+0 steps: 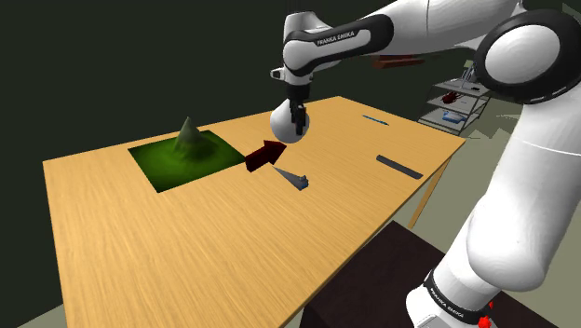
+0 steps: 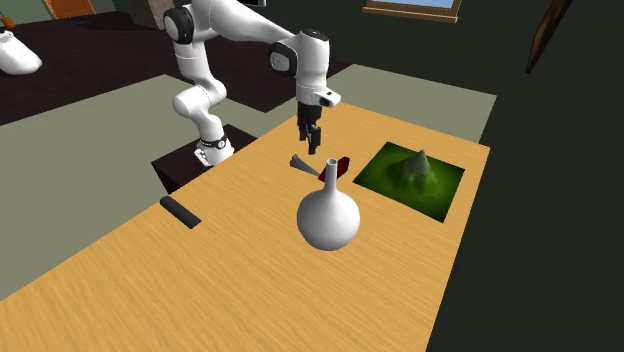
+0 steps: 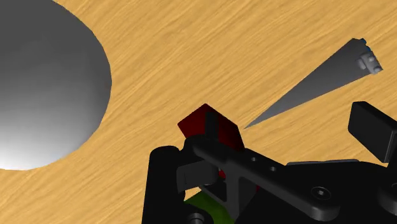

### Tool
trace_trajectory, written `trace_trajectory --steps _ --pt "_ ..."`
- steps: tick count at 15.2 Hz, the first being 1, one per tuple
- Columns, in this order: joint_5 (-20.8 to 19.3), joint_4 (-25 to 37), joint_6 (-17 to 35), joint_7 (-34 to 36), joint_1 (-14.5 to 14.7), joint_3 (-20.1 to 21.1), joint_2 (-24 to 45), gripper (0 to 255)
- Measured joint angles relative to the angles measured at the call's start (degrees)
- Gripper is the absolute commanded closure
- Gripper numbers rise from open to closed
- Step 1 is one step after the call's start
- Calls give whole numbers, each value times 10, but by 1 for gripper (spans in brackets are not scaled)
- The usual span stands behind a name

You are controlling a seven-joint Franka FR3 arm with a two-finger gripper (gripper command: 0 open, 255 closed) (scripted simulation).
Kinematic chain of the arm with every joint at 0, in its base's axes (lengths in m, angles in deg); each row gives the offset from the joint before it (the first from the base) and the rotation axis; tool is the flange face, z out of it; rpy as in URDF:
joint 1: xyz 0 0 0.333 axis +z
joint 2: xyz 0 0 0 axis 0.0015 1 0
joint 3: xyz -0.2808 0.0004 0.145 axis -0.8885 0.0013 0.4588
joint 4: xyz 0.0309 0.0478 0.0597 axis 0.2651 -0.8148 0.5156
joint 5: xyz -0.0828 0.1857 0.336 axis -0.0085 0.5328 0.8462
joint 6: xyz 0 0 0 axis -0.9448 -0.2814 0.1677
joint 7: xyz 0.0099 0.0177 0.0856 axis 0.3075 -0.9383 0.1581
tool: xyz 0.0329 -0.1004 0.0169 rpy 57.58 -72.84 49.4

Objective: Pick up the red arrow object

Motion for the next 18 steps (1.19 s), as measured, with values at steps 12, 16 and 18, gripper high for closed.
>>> trace_trajectory --steps 12,16,18 --pt "-12 153 20 -136 17 35 182 0" --pt "-13 141 43 -134 18 36 192 0" --pt "-13 138 47 -133 18 36 193 255"
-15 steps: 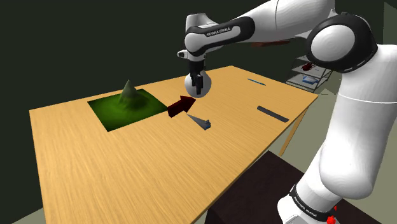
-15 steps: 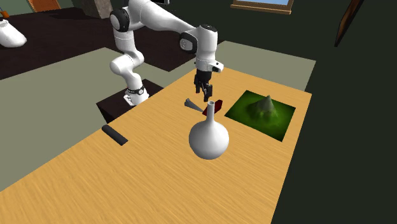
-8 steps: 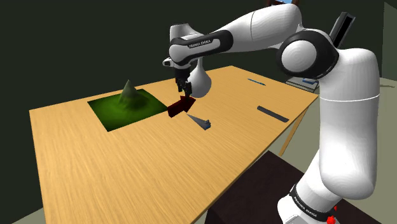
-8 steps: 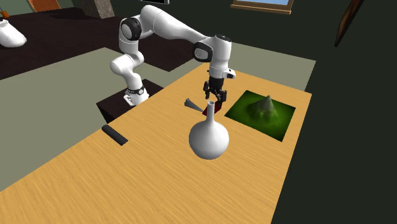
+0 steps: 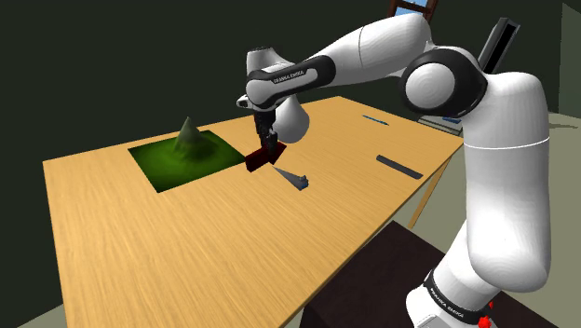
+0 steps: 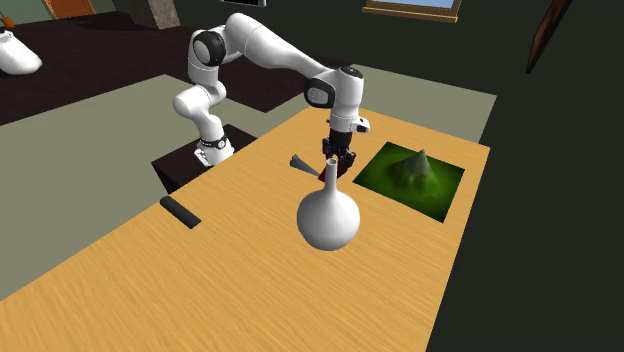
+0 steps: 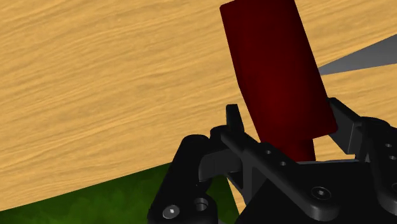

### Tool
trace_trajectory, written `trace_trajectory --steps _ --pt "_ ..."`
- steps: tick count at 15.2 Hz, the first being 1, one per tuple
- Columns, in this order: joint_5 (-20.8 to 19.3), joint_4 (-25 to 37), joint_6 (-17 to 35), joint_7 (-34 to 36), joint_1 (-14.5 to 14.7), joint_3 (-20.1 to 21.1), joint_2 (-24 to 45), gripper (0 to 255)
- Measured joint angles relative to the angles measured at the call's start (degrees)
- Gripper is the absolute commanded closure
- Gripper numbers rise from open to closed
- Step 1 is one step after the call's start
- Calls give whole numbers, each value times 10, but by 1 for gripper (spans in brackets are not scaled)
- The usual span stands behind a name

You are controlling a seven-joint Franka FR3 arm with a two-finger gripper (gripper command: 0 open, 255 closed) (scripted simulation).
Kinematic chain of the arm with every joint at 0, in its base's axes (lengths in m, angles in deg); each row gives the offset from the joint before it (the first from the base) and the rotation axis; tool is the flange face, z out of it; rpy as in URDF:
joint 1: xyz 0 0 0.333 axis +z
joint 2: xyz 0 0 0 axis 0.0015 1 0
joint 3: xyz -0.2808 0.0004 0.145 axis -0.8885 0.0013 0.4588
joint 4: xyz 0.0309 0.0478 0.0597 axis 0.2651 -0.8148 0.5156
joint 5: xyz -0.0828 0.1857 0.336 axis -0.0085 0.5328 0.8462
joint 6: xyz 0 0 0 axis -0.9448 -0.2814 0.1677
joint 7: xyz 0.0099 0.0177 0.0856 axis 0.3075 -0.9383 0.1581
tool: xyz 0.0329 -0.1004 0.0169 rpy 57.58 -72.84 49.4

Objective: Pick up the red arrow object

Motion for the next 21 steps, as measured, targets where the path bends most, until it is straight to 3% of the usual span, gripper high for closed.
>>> trace_trajectory --steps 9,21 --pt "0 -2 3 0 0 0 -1 255" --pt "3 51 -71 -10 -1 0 -21 255"
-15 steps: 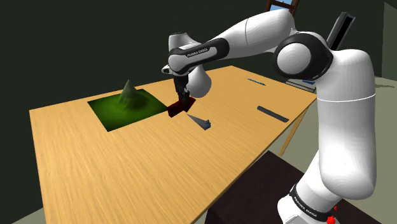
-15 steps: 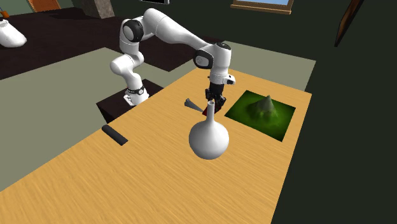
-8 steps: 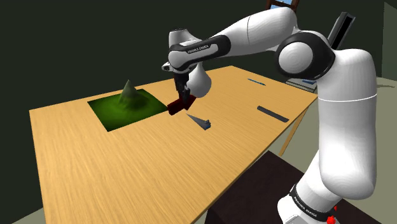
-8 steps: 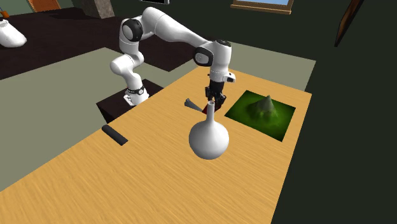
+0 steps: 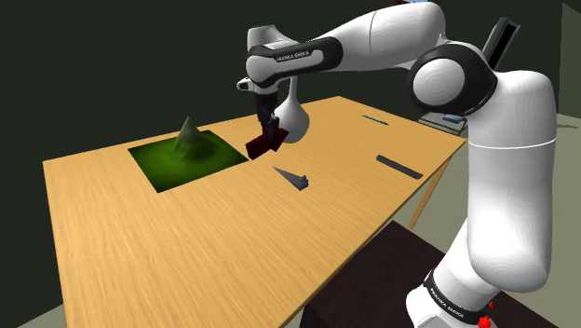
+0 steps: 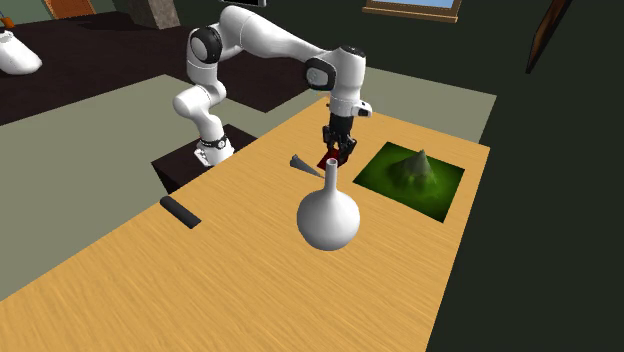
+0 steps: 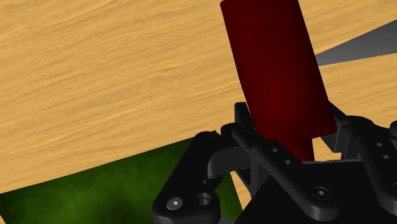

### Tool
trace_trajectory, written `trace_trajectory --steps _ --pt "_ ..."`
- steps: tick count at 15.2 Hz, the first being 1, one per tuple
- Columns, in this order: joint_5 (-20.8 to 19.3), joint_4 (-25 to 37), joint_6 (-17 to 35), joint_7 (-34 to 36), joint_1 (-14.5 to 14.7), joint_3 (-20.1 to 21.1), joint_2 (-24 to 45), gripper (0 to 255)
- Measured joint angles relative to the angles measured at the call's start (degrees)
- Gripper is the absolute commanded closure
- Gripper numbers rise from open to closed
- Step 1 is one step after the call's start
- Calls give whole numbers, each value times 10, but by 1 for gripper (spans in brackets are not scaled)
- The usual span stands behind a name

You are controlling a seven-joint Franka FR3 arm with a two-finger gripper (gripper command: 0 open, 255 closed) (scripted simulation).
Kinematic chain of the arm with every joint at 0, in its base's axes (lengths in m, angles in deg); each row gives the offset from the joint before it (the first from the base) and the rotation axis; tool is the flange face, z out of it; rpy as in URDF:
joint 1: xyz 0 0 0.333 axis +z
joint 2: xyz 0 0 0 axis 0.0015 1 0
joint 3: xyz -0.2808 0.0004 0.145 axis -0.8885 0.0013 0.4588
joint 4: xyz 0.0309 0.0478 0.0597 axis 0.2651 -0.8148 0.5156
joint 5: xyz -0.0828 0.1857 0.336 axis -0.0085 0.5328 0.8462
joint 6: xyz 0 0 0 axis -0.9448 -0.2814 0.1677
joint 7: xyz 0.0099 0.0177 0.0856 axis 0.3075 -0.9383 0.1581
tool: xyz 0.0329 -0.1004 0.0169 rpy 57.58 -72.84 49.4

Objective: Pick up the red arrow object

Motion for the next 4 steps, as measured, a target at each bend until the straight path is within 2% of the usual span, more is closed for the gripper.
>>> trace_trajectory --steps 4 --pt "1 26 -27 -2 1 0 -1 255"
